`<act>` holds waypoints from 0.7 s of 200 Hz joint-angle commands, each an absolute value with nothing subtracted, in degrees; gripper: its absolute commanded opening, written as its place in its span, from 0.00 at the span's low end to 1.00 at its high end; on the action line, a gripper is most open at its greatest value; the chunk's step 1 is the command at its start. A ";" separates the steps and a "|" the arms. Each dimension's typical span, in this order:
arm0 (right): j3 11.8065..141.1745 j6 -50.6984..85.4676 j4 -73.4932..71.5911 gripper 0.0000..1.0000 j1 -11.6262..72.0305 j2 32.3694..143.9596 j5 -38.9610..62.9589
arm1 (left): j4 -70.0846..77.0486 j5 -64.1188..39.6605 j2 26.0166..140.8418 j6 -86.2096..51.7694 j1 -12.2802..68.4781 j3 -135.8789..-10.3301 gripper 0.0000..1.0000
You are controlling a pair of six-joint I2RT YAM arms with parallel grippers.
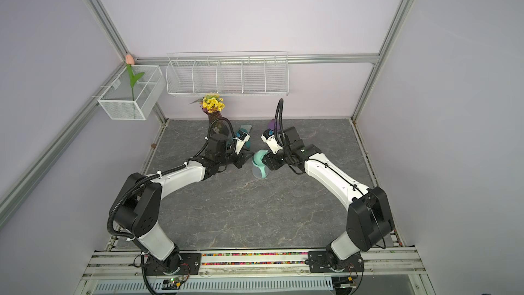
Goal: Assemble the baby bottles
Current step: Close the lid on the baby bottle.
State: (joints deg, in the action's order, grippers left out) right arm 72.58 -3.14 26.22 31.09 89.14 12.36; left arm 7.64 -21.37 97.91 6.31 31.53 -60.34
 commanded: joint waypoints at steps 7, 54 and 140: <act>74.64 -4.21 26.31 0.55 30.76 90.75 13.94 | 6.08 -22.94 98.78 7.47 31.95 -62.51 0.29; 76.11 -4.38 26.27 0.55 31.06 91.57 14.50 | 5.54 -22.60 99.03 7.89 31.90 -62.79 0.28; 79.26 -5.58 27.77 0.53 33.01 93.86 13.84 | 5.46 -20.61 99.60 7.79 31.92 -63.02 0.28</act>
State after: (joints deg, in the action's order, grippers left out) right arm 77.97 -4.32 26.28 32.32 92.84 13.34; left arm 5.91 -21.28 98.45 6.74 31.57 -60.97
